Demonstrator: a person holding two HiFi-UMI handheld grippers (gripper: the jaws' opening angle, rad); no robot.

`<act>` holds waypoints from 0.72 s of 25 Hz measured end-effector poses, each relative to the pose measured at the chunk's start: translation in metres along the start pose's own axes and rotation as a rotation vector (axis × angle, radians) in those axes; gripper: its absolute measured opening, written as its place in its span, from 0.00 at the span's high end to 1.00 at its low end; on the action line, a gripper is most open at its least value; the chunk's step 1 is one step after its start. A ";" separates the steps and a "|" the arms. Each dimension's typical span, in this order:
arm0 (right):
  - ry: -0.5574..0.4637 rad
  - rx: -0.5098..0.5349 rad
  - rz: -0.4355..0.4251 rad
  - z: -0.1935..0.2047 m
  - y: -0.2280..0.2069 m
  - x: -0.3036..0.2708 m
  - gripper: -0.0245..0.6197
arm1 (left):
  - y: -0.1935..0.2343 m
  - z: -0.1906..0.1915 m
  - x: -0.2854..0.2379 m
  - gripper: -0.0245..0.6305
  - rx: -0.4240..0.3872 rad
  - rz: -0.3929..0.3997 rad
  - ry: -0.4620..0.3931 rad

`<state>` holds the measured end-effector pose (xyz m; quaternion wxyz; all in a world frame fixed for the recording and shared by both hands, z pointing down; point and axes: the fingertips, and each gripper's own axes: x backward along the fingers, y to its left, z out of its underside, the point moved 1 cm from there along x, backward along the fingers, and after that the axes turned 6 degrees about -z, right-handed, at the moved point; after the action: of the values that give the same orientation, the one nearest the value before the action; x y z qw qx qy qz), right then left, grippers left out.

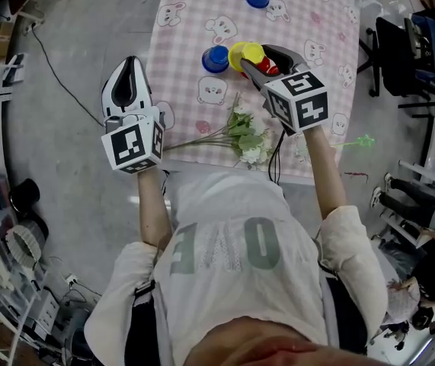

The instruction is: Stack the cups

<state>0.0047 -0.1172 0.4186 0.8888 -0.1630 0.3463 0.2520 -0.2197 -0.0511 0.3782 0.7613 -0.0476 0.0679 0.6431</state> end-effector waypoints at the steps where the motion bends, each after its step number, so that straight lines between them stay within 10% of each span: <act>1: 0.005 0.002 0.000 0.001 0.001 -0.002 0.61 | 0.001 0.001 0.001 0.91 0.001 -0.002 0.001; 18: -0.039 -0.022 -0.012 -0.001 0.004 -0.003 0.58 | 0.004 0.003 0.002 0.91 0.000 -0.010 0.009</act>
<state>0.0003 -0.1158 0.4196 0.8950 -0.1699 0.3250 0.2539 -0.2227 -0.0482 0.3813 0.7643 -0.0508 0.0709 0.6390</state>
